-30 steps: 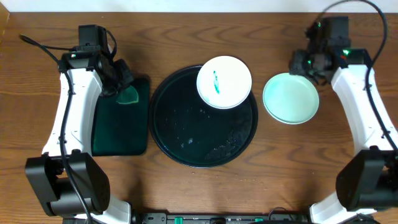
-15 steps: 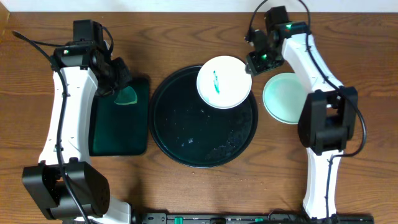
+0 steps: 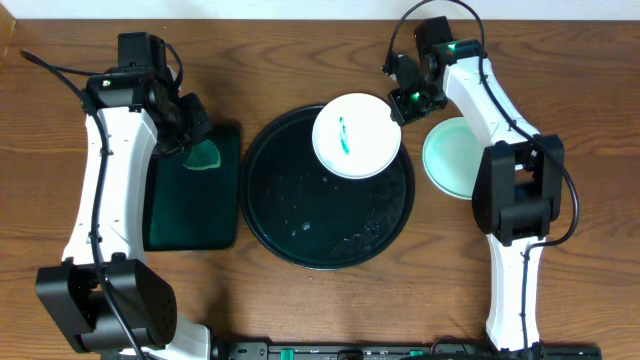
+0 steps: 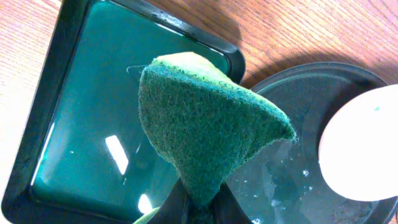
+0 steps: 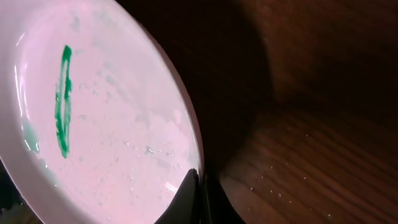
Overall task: Clean dirty plates on tray and stack at the side
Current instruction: 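Pinch white plate rim with right gripper, drag it to tray center, then bring sponge with left gripper onto the white plate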
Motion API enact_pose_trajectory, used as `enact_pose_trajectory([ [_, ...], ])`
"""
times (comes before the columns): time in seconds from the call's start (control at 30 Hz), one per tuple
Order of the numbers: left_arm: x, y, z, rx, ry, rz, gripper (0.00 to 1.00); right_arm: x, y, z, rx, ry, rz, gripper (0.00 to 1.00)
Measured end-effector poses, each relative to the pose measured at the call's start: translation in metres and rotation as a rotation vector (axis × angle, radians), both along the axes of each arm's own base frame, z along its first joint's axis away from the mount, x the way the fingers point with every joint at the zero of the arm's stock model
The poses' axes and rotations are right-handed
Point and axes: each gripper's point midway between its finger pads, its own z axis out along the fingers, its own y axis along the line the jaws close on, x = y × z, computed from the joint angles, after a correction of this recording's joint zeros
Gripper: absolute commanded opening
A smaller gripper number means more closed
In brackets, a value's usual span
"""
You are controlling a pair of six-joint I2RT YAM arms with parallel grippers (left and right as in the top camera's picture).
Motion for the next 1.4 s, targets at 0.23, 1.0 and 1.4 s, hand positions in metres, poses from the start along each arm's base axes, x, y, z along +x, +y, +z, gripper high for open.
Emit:
enact_pose_trajectory([
  [0.23,-0.002,0.0,-0.001,-0.001,0.009,0.0,0.07,-0.024,0.007,0.012,0.008,0.113,-0.085,0.01],
  [1.0,-0.002,-0.063,-0.01,0.0,0.001,-0.162,0.07,-0.097,0.06,-0.036,-0.022,0.24,-0.175,0.01],
  [1.4,-0.002,-0.16,-0.104,0.019,0.145,-0.407,0.07,-0.097,0.061,-0.038,-0.014,0.247,-0.189,0.01],
])
